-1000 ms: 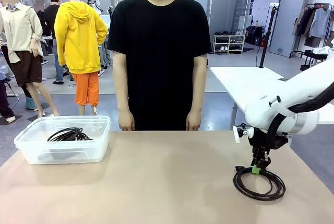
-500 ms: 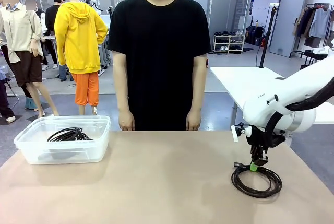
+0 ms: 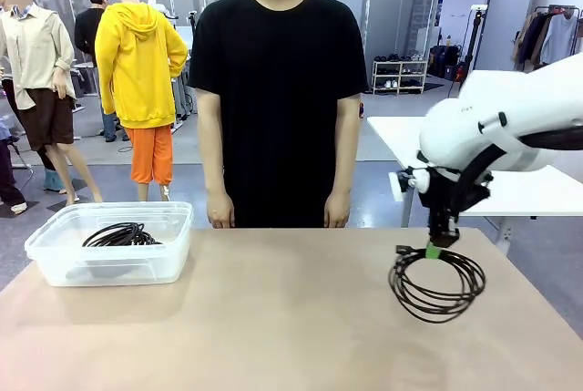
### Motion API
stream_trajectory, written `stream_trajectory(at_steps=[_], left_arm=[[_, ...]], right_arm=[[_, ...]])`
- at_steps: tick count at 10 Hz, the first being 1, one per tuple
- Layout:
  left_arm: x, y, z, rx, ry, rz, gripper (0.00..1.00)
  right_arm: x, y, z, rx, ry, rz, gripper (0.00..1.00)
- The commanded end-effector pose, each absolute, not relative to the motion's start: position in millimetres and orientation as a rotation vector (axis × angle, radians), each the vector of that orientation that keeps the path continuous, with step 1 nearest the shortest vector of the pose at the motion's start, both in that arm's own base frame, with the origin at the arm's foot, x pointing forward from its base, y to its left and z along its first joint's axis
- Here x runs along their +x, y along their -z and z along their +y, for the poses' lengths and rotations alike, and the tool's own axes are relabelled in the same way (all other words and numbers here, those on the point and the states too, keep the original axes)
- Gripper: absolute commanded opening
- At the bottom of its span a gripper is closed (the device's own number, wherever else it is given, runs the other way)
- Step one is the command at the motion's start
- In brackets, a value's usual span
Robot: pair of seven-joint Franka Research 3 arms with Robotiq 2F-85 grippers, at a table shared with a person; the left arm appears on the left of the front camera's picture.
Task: Organize and store the cables.
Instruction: Place the USB Extension Cable into the Organizing box.
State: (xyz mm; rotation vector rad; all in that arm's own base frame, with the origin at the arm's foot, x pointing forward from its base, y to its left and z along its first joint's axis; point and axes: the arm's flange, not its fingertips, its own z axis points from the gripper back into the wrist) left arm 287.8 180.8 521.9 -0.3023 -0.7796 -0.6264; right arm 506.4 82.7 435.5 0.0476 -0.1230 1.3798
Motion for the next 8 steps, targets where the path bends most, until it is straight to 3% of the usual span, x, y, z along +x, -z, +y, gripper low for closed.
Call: stream_trajectory(at_steps=[1, 5, 8], left_arm=[[287.8, -523.0, 180.3, -0.301, 0.614, -0.761, 1.00], [287.8, -523.0, 180.3, -0.301, 0.614, -0.761, 1.00], [287.8, -523.0, 180.3, -0.301, 0.614, -0.761, 1.00]], right_arm=[[506.1, -434.3, 145.4, -0.004, -1.352, -0.100, 0.00], [510.0, -409.1, 283.2, -0.007, -1.418, -0.059, 0.00], [503.2, -377.8, 339.4, 0.059, -1.403, -0.065, 0.00]])
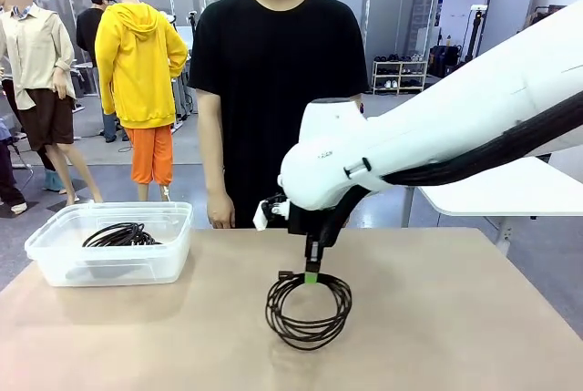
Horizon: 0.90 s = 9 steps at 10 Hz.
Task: Organize and store the cables.
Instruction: Place the USB Extension Cable into the Organizing box.
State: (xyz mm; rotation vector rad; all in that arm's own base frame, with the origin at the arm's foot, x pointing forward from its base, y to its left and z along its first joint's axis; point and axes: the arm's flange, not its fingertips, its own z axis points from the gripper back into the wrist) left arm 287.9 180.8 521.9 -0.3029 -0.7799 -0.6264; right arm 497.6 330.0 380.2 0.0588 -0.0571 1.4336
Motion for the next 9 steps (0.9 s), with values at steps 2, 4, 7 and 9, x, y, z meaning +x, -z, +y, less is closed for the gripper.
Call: stream_trajectory(at_steps=[2, 4, 7, 9], left_arm=[[287.8, -523.0, 180.3, -0.301, 0.614, -0.761, 1.00], [287.8, -523.0, 180.3, -0.301, 0.614, -0.761, 1.00], [287.8, -523.0, 180.3, -0.301, 0.614, -0.761, 1.00], [287.8, -523.0, 180.3, -0.301, 0.614, -0.761, 1.00]], right_arm=[[497.0, -360.1, 367.0, 0.029, -1.435, -0.097, 0.00], [496.7, -352.6, 366.7, 0.036, -1.450, -0.094, 0.00], [492.8, -350.2, 361.8, 0.040, -1.468, -0.089, 0.62], [493.1, -366.1, 347.6, 0.067, -1.460, -0.129, 0.88]])
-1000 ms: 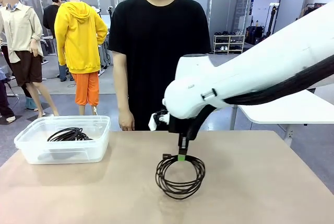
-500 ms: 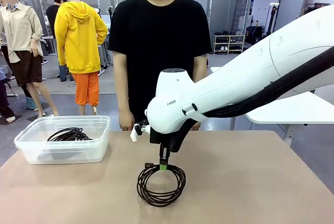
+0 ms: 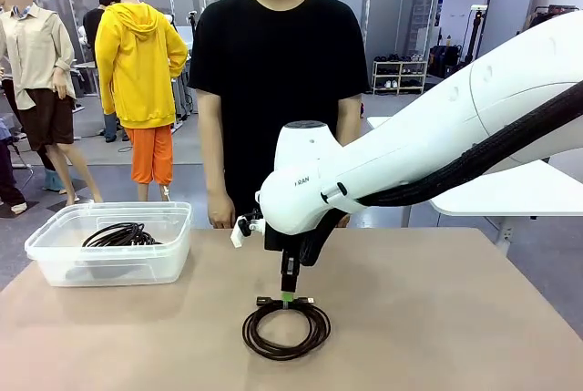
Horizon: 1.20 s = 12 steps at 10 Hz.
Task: Organize and store the cables.
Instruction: Place the USB Extension Cable into the Organizing box.
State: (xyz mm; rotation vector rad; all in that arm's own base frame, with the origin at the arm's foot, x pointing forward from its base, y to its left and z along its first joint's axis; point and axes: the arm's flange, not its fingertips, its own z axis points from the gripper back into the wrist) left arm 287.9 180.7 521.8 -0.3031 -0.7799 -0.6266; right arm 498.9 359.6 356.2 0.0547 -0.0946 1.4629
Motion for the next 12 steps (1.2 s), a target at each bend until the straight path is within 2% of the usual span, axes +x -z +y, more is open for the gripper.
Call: stream_trajectory(at_steps=[1, 2, 5, 9, 12], left_arm=[[287.9, -521.8, 180.8, -0.303, 0.627, -0.780, 1.00], [293.9, -528.8, 169.1, -0.306, 0.670, -0.772, 1.00], [319.7, -552.2, 113.9, -0.249, 0.835, -0.678, 1.00], [344.7, -566.7, 20.0, -0.186, 1.009, -0.572, 1.00], [362.2, -556.4, -60.0, -0.175, 1.138, -0.465, 1.00]], right_arm=[[489.7, -377.6, 331.6, 0.089, -1.454, -0.170, 0.91], [484.0, -389.5, 304.4, 0.128, -1.436, -0.205, 1.00], [454.2, -419.3, 190.8, 0.293, -1.384, -0.308, 1.00], [388.8, -444.4, 43.8, 0.345, -1.271, -0.519, 1.00], [347.7, -434.4, -46.3, 0.380, -1.115, -0.642, 1.00]])
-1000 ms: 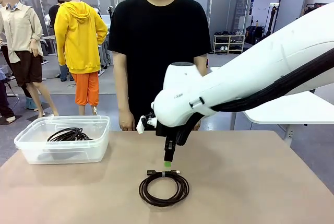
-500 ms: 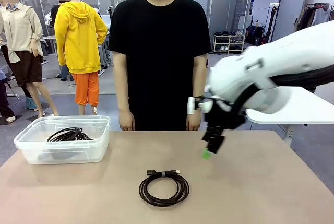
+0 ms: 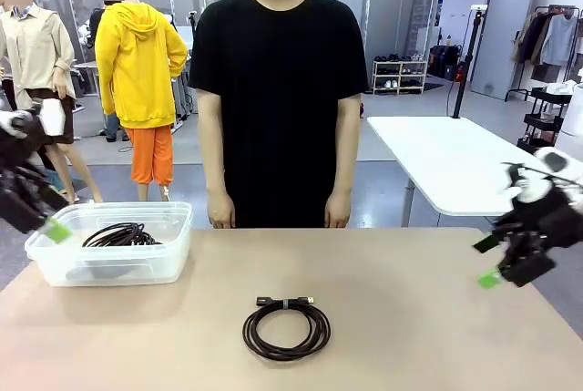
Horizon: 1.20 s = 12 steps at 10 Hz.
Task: Organize and store the cables.
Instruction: Place the USB Extension Cable into the Organizing box.
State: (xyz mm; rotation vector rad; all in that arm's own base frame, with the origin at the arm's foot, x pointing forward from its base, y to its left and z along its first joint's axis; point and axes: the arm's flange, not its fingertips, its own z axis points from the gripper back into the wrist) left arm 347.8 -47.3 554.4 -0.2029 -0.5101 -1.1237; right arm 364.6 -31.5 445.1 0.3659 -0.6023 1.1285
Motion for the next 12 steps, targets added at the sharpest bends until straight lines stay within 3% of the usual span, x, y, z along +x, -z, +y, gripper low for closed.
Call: stream_trajectory(at_steps=[1, 8, 12], left_arm=[[369.9, -552.4, -89.0, -0.161, 1.180, -0.442, 1.00], [427.2, -519.6, -269.4, 0.033, 1.441, -0.213, 1.00], [465.0, -474.8, -338.8, -0.003, 1.546, -0.151, 1.00]], right_arm=[[334.2, -429.5, -78.1, 0.405, -1.064, -0.694, 1.00], [205.3, -389.3, -213.4, 0.516, -0.870, -1.020, 1.00], [155.7, -386.5, -245.3, 0.500, -0.735, -1.111, 1.00]])
